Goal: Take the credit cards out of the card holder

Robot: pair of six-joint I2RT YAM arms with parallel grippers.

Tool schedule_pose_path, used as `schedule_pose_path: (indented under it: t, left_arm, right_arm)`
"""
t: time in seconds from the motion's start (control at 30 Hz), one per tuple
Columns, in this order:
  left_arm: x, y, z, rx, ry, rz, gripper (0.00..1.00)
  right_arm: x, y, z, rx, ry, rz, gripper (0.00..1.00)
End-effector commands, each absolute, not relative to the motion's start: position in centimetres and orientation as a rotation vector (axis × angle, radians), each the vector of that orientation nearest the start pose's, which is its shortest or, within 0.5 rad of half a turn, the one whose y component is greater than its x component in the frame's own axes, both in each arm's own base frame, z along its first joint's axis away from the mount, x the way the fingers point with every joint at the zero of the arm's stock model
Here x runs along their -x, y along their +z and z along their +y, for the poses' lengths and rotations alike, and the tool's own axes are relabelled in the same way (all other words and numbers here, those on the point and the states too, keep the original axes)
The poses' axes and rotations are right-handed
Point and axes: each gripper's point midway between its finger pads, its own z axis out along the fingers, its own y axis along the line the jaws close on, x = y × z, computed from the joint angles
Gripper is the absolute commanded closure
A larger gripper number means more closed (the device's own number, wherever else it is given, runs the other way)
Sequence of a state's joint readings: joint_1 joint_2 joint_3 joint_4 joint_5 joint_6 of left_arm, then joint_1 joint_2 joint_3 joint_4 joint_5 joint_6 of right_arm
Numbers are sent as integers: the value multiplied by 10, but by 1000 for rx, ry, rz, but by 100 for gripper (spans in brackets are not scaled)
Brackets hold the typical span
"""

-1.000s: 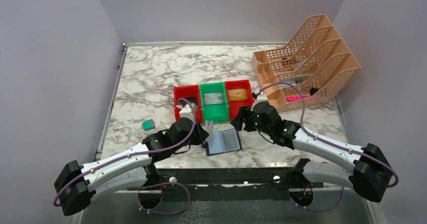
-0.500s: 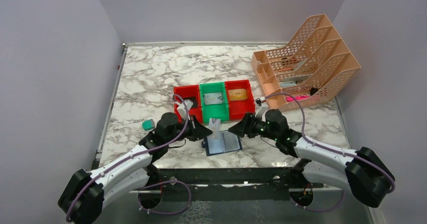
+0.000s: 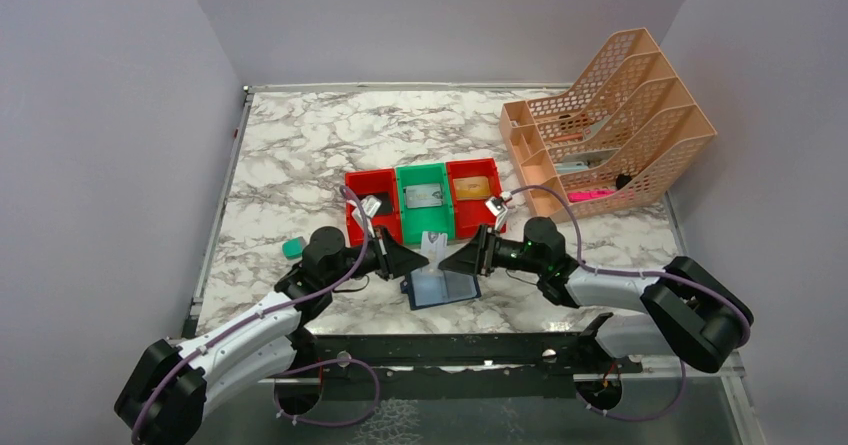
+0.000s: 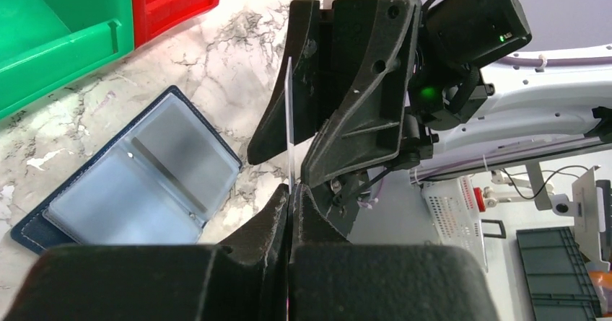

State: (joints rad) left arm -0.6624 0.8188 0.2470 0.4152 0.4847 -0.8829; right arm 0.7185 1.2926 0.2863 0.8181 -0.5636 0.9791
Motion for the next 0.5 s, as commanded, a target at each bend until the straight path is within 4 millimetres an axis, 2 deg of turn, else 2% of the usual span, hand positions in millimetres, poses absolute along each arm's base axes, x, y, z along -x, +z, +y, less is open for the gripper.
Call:
schedule_pose_path:
  t: [0.0, 0.1, 0.37, 0.47]
  left_arm:
    - [-151, 173, -266, -228, -1558, 1932, 100]
    - [-150, 173, -267, -233, -1563, 1932, 100]
    - [-145, 169, -268, -251, -1587, 1957, 100]
    - [-143, 170, -268, -258, -1593, 1952, 100]
  right_arm:
    - [-160, 159, 316, 299, 1749, 1961, 51]
    - [-160, 160, 316, 294, 1752, 1960, 52]
    - [-165, 167, 319, 241, 1784, 1941, 69]
    - [-165, 170, 320, 243, 1803, 1927, 71]
